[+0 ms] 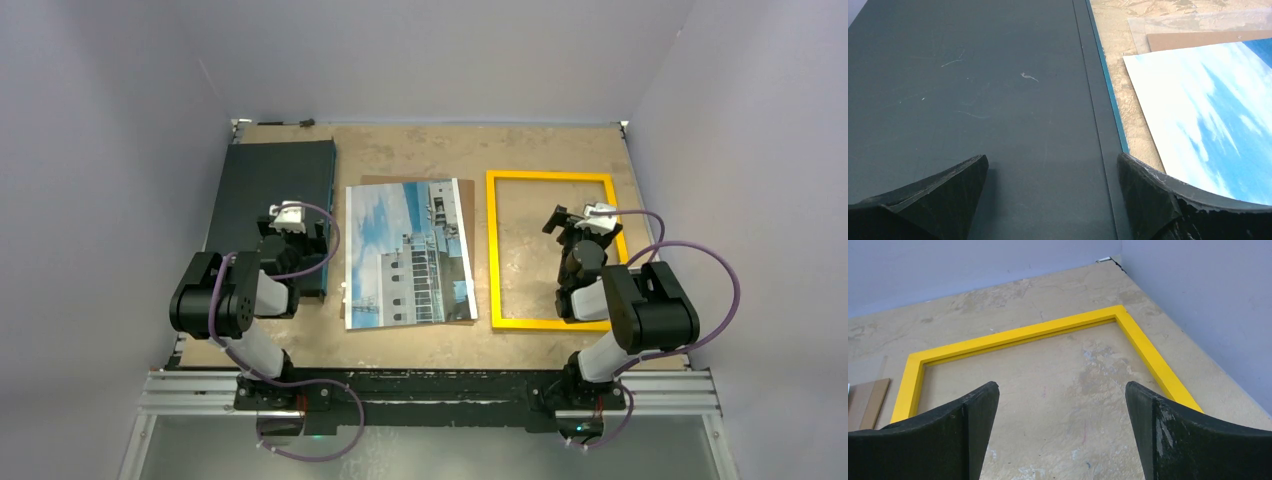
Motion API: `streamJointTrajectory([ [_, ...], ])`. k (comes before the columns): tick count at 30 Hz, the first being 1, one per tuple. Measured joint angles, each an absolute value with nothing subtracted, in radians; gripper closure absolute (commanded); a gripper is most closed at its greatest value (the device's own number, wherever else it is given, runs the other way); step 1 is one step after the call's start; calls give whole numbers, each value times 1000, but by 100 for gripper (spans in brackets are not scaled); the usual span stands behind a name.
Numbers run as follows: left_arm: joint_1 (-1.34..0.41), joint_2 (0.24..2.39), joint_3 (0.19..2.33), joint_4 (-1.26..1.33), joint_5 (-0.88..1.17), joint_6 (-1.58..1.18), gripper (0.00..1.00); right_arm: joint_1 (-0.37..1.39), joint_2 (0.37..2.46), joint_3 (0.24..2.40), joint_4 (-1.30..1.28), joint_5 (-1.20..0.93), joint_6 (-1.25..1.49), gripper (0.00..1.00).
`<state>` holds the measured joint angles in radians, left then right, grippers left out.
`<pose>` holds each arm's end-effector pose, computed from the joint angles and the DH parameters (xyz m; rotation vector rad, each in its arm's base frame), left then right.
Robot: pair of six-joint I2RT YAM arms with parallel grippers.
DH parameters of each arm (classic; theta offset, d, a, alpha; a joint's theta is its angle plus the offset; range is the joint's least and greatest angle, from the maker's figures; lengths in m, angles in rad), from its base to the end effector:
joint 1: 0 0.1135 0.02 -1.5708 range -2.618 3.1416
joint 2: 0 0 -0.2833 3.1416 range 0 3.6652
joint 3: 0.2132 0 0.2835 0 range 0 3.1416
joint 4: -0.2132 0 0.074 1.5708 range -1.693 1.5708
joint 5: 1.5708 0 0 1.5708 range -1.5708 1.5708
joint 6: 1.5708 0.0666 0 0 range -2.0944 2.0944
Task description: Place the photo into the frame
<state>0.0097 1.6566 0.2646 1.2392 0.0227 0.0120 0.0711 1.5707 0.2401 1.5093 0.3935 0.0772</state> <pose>0.2915 0.0013 0.1124 0.0188 1.7235 -0.0035 0.2786 -0.0058 0.1660 0.3308 1.3681 -0.1508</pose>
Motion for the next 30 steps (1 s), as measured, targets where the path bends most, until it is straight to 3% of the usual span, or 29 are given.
streamJointTrajectory([
  [18,10,1657,265,1239,23,12,0,71,1568,241,1500,393,76,1],
  [22,10,1650,272,1214,22,3,0,84,1450,302,1261,403,91,1],
  [25,10,1600,392,973,9,-7,0,84,1348,463,993,400,168,1],
  [30,10,1585,783,501,-12,-7,0,82,1266,637,752,365,466,1],
])
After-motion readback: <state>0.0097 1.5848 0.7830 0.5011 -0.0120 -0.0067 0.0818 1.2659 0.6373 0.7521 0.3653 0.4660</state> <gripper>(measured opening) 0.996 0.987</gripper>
